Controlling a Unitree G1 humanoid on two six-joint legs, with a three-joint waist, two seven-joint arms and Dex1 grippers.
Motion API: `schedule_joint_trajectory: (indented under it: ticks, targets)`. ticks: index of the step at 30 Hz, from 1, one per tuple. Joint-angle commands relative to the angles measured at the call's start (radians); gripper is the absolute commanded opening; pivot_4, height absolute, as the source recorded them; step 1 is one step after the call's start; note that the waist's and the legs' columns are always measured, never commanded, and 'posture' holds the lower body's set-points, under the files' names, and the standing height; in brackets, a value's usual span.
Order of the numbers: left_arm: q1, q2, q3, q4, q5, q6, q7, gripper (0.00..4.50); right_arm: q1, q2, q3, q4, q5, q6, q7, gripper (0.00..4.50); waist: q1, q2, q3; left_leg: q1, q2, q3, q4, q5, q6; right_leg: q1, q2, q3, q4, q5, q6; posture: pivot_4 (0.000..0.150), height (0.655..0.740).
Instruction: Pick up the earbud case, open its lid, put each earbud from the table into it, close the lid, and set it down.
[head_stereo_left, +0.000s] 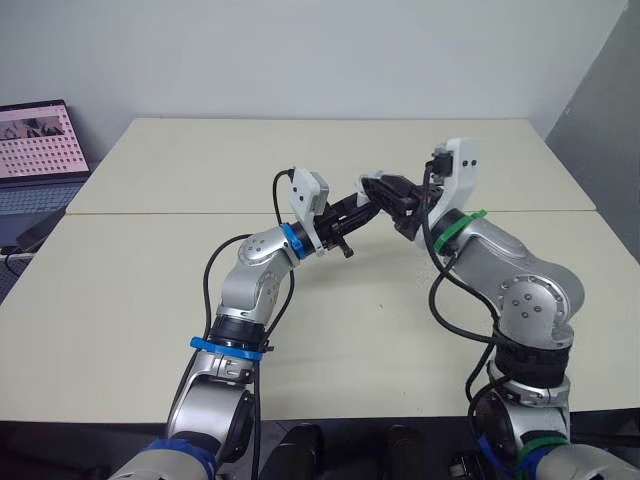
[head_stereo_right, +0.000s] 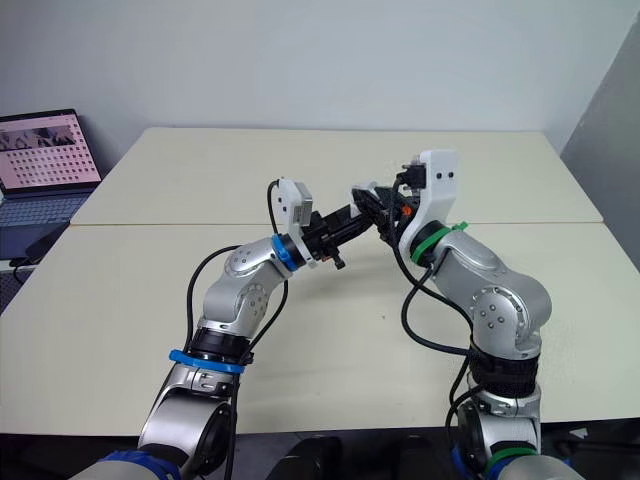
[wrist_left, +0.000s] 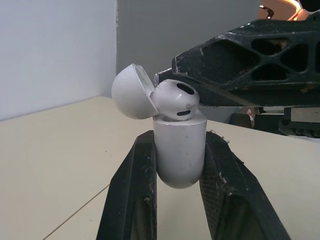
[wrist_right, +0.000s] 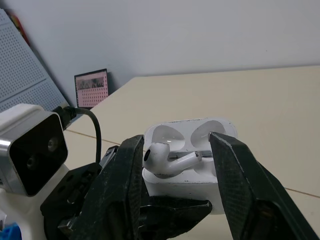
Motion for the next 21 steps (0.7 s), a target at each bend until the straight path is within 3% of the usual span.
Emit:
schedule_joint_trajectory:
  ticks: [1, 21]
  targets:
    - [-0.023, -0.001, -0.002, -0.044, -0.006, -0.021, -0.009, 0.75, -0.008, -0.029, 0.054, -0.031, -0.043, -0.049, 0.030, 2.11, 0.000, 0.000, 0.000, 0.000, 0.000, 0.000, 0.000, 0.000, 0.000, 0.000, 0.000, 0.000, 0.000, 0.000, 0.000, 0.150, 0.7400]
    - [-0.017, -0.002, -0.001, -0.048, -0.003, -0.020, -0.005, 0.75, -0.011, -0.168, 0.226, -0.053, -0.235, -0.173, 0.158, 2.11, 0.000, 0.000, 0.000, 0.000, 0.000, 0.000, 0.000, 0.000, 0.000, 0.000, 0.000, 0.000, 0.000, 0.000, 0.000, 0.150, 0.7400]
